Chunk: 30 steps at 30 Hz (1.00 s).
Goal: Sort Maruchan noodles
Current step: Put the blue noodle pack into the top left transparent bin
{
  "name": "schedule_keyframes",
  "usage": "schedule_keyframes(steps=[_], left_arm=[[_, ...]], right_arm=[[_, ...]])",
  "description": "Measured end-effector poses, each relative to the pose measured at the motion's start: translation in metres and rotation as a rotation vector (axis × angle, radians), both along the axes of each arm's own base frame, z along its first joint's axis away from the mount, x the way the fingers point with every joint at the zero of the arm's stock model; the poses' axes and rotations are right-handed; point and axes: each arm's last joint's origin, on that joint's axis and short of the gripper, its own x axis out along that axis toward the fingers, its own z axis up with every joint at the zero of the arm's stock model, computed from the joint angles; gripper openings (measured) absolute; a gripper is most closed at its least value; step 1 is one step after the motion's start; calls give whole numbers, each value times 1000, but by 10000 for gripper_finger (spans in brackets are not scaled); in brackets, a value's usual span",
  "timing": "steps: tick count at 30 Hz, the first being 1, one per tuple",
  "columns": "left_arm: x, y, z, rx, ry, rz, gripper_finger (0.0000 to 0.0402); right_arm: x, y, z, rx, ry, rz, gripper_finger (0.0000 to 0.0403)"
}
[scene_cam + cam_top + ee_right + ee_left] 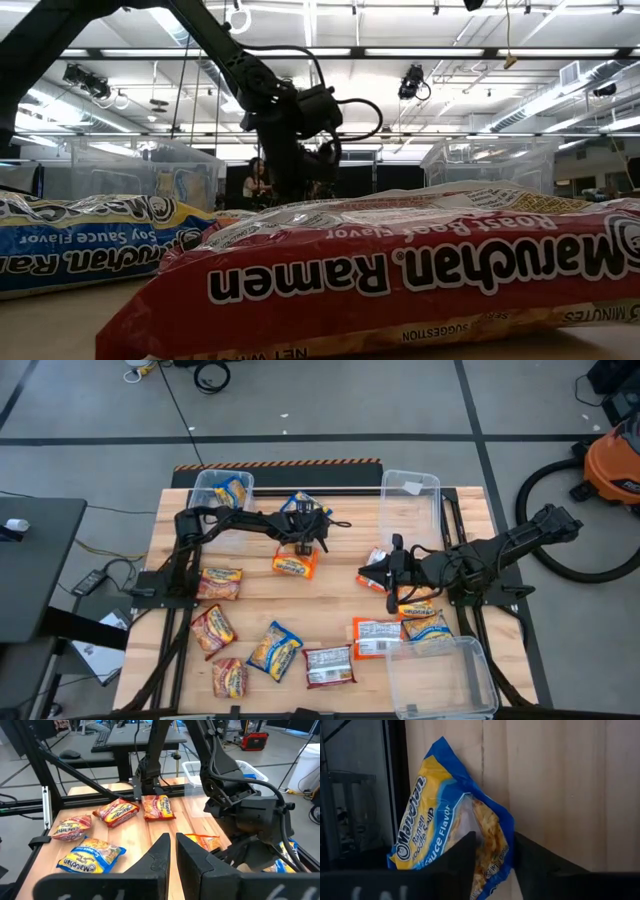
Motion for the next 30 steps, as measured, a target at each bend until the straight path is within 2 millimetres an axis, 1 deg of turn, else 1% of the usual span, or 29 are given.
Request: schedule_keyframes(steps=[7,13,15,17,22,25,30], left_arm=[[0,0,0,-1,4,-8,17],[-1,-4,2,11,20,-10,6],[-2,-9,8,13,20,-14,5],[-2,-13,22,37,-7,-12,5],[-10,-22,62,71,-72,-6,4],[-21,-24,93,87,-141,9,4],[-46,-32,136,98,-180,10,4]], right_arm=[[0,0,0,-1,1,1,36],[0,0,0,-1,1,1,36],[0,0,0,-2,1,1,36],[0,0,0,-2,1,1,36],[0,0,0,-2,2,1,36],[0,0,0,-2,2,3,36],[0,0,0,-1,2,5,36]])
